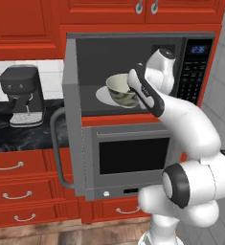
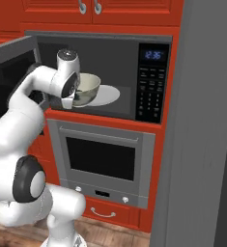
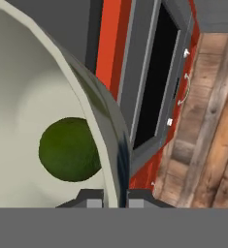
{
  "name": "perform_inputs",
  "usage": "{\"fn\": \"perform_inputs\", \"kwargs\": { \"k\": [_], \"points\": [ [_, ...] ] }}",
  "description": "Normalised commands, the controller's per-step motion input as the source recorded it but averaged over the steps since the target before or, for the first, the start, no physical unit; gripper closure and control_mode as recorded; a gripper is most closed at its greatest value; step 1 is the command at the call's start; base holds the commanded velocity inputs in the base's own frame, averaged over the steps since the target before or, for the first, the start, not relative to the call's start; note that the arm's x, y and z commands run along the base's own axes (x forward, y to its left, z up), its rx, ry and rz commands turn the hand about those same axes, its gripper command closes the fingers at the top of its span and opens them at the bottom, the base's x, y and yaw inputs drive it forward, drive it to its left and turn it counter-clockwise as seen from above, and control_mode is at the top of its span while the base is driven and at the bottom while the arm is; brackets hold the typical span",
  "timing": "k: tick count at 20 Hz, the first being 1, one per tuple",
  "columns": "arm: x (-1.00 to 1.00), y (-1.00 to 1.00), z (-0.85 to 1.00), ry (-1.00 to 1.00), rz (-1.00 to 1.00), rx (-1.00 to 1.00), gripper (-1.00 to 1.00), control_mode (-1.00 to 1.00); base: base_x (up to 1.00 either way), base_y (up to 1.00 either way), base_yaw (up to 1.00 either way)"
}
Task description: Pick the lime from the sink and place it in the bowl. Then pick the bowl and place it in the microwave. Then close the microwave door and press the start button.
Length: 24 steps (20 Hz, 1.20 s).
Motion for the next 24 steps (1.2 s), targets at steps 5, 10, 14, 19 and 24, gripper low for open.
{"fn": "perform_inputs", "kwargs": {
  "k": [5,10,14,19,24],
  "points": [
    [0.92,-0.01,-0.35,0.00,0.14,0.00,1.00,-1.00,0.00,0.00,0.00],
    [0.79,-0.02,-0.12,0.00,0.08,0.00,1.00,-1.00,0.00,0.00,0.00],
    [0.88,-0.06,-0.04,0.00,0.00,0.00,1.00,-1.00,0.00,0.00,0.00],
    [0.91,-0.27,-0.12,0.03,0.00,0.00,1.00,-1.00,0.00,0.00,0.00],
    [0.79,-0.27,-0.39,0.06,0.00,0.00,1.00,-1.00,0.00,0.00,0.00]
  ]
}}
